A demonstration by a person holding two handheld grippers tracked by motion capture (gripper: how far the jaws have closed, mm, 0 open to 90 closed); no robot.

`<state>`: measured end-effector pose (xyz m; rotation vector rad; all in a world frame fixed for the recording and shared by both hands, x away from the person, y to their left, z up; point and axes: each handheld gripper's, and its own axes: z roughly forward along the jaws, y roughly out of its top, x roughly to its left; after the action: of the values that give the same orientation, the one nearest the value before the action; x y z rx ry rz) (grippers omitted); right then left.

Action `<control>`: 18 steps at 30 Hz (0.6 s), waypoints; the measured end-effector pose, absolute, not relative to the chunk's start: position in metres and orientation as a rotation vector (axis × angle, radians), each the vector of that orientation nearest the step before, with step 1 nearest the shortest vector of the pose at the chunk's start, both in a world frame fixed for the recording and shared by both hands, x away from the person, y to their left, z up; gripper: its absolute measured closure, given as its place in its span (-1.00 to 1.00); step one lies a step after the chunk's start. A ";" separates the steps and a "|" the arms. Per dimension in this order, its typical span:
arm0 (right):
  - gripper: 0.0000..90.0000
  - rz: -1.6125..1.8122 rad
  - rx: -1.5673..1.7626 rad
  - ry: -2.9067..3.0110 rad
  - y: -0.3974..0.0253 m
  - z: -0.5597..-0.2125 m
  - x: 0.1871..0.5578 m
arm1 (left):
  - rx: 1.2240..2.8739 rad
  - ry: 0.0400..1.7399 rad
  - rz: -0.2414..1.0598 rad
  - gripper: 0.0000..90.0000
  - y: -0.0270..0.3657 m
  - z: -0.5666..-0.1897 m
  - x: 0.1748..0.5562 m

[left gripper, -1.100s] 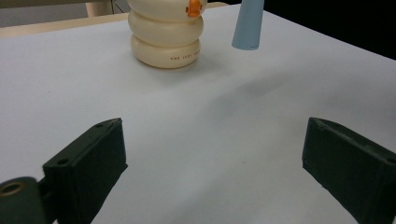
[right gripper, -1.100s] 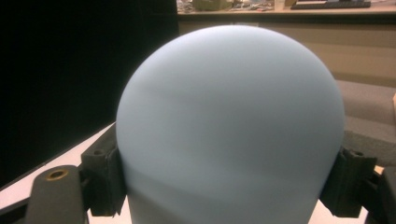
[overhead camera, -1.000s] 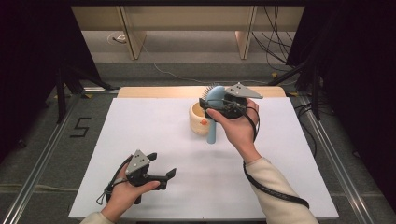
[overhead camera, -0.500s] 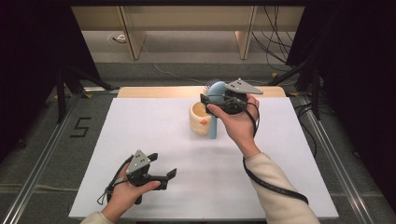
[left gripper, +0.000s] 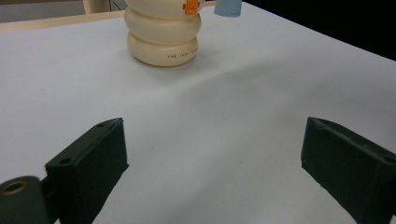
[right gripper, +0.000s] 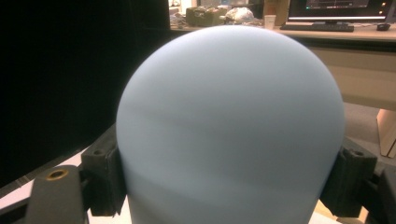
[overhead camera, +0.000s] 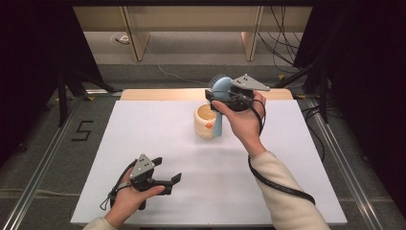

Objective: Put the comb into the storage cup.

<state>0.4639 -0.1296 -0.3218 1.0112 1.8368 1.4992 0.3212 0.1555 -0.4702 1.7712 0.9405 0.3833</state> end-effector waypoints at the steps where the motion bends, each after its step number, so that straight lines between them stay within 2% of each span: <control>1: -0.55 1.499 1.009 1.837 -0.129 -0.321 0.464 | 1.771 0.942 0.384 -0.86 0.156 -0.470 0.321; 18: -0.55 1.498 1.016 1.815 -0.130 -0.314 0.472 | 1.760 0.945 0.432 -0.85 0.161 -0.469 0.324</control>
<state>0.4715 -0.1296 -0.3145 1.0162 1.8152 1.4984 0.3237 0.1608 -0.4685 1.7600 0.9451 0.4322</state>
